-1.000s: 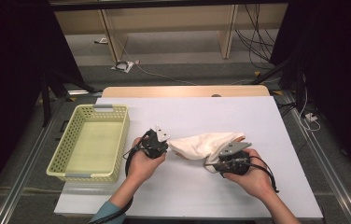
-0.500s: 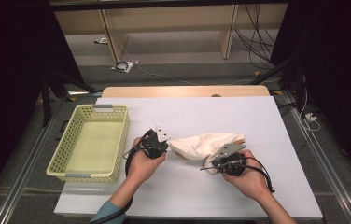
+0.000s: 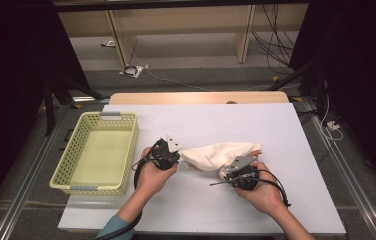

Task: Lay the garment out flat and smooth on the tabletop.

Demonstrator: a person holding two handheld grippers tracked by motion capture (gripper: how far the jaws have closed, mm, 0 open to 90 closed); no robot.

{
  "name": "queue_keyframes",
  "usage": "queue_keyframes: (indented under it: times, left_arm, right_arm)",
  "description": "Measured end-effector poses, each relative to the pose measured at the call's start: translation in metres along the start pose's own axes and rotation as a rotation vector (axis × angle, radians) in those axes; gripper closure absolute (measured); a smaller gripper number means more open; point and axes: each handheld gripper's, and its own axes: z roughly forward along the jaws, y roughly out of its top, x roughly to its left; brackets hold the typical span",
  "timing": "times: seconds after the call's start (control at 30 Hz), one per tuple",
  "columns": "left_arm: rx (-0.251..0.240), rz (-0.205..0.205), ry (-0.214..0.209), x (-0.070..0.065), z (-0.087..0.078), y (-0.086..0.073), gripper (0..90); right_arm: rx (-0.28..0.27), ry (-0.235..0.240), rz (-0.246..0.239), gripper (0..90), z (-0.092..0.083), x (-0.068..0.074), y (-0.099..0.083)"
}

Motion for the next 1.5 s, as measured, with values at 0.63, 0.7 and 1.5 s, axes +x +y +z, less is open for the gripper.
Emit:
queue_keyframes:
  times: [0.63, 0.7, 1.5]
  left_arm:
    - [-0.087, 0.068, -0.097, -0.016, -0.017, 0.018, 55.0]
    - [-0.098, 0.108, -0.119, -0.025, -0.015, 0.023, 48.2]
    - [-0.113, 0.196, -0.200, -0.056, -0.004, 0.045, 61.0]
  right_arm:
    - [-0.202, -0.065, 0.119, 87.3, -0.041, -0.043, 0.047]
    - [-0.203, -0.066, 0.124, 87.4, -0.040, -0.045, 0.051]
    - [-0.276, -0.091, 0.244, 87.4, -0.034, -0.065, 0.073]
